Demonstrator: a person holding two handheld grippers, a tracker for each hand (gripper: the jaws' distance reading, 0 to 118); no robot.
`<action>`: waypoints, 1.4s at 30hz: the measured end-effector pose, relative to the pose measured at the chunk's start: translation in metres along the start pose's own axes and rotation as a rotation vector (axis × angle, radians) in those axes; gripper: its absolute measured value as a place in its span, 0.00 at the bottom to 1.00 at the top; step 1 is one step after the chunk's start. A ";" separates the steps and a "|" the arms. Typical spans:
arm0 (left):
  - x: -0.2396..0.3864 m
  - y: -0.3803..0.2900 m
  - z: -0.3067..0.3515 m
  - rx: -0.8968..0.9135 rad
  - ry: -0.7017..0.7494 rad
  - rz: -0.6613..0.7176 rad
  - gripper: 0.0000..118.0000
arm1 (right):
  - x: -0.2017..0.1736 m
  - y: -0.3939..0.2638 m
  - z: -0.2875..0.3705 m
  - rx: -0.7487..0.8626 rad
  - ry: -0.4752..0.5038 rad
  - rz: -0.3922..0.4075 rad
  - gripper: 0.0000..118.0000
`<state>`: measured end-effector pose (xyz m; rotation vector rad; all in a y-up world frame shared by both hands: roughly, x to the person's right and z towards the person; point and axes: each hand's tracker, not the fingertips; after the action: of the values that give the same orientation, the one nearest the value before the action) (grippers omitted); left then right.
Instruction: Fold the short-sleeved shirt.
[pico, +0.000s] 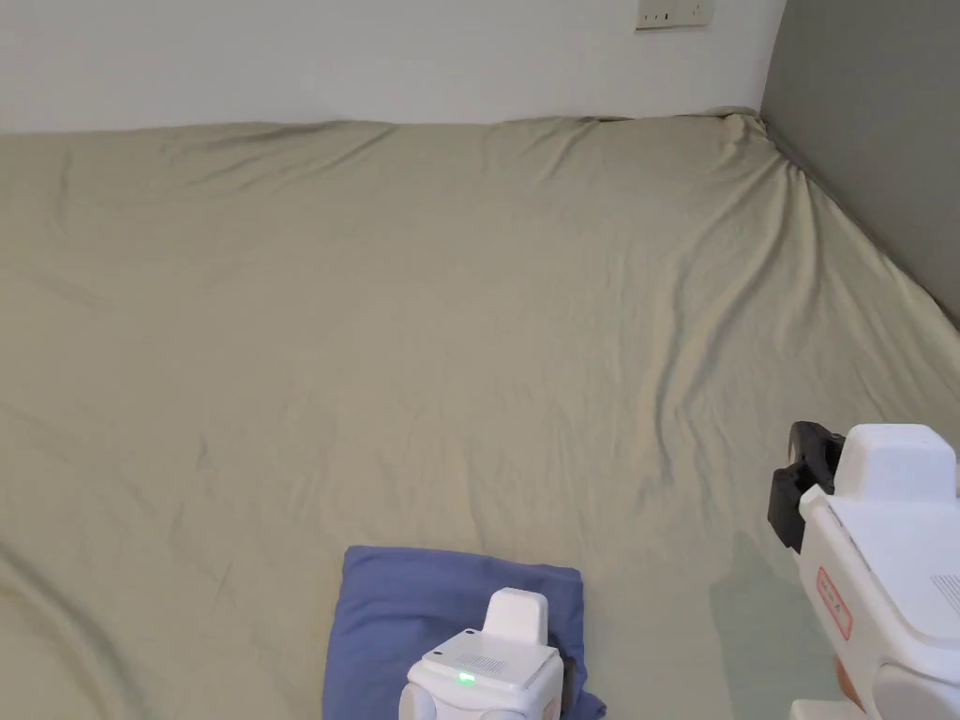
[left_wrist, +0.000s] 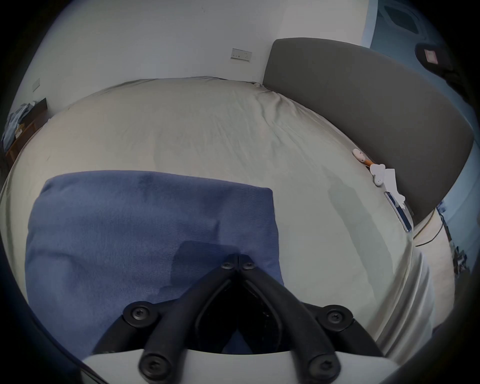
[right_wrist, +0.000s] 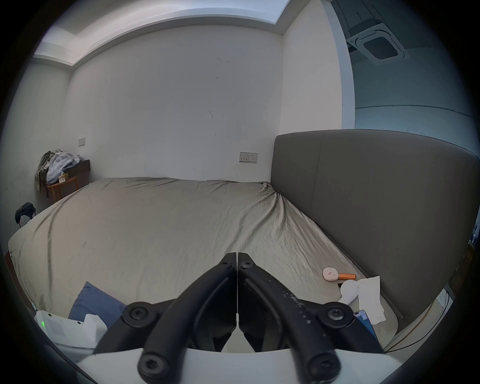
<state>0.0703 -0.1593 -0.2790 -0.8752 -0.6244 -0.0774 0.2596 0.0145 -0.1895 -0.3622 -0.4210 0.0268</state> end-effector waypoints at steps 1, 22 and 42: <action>-0.001 0.004 -0.001 -0.021 -0.003 0.004 0.00 | -0.001 -0.001 0.000 0.000 0.000 0.001 0.02; -0.104 0.123 0.227 0.748 0.321 -0.146 0.00 | -0.046 0.040 0.034 0.179 0.058 0.006 0.02; -0.175 0.103 0.250 0.772 0.496 -0.028 0.00 | -0.078 0.044 0.036 0.205 0.108 0.025 0.02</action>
<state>-0.1611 0.0595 -0.3256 -0.0817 -0.1608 -0.0671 0.1756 0.0604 -0.2055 -0.1664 -0.3038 0.0742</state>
